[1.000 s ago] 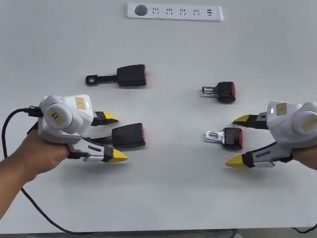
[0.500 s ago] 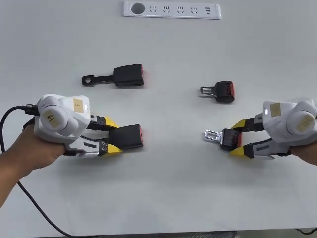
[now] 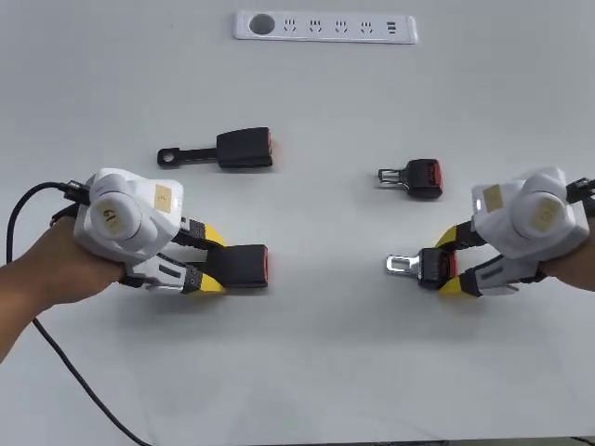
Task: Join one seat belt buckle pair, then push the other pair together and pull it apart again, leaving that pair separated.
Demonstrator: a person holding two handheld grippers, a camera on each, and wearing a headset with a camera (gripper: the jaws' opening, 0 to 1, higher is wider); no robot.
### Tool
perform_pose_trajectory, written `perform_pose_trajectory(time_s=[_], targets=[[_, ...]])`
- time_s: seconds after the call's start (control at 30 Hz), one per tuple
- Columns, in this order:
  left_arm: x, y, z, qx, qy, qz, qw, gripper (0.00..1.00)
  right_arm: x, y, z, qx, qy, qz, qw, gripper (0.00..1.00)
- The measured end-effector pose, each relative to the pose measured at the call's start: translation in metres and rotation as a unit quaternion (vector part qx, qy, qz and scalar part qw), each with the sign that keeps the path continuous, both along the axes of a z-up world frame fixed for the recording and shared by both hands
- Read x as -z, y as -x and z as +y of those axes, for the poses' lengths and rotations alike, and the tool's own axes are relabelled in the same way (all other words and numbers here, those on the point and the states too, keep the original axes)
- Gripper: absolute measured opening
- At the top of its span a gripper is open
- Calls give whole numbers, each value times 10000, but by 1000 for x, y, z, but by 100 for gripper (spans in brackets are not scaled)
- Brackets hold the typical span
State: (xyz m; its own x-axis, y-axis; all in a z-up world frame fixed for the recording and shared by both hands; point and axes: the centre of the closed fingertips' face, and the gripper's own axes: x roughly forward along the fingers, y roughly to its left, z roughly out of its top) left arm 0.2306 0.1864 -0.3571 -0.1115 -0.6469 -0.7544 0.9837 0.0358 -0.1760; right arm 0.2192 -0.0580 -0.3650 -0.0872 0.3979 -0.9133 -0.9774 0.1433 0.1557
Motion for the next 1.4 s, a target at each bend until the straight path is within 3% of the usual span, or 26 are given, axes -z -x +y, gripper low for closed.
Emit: perform_pose_trajectory(time_s=[0.2, 0.5, 1.4], targets=[[0, 0, 0, 16, -72, -1, 10000, 31, 2, 0, -1, -196, 233, -13, 9995, 34], [1, 0, 1, 109, -180, -1, 9998, 31, 4, -1, 17, -417, 393, -23, 9984, 34], [2, 1, 2, 163, -309, 25, 9994, 31, 6, -9, 103, -314, -302, -139, 9990, 34]])
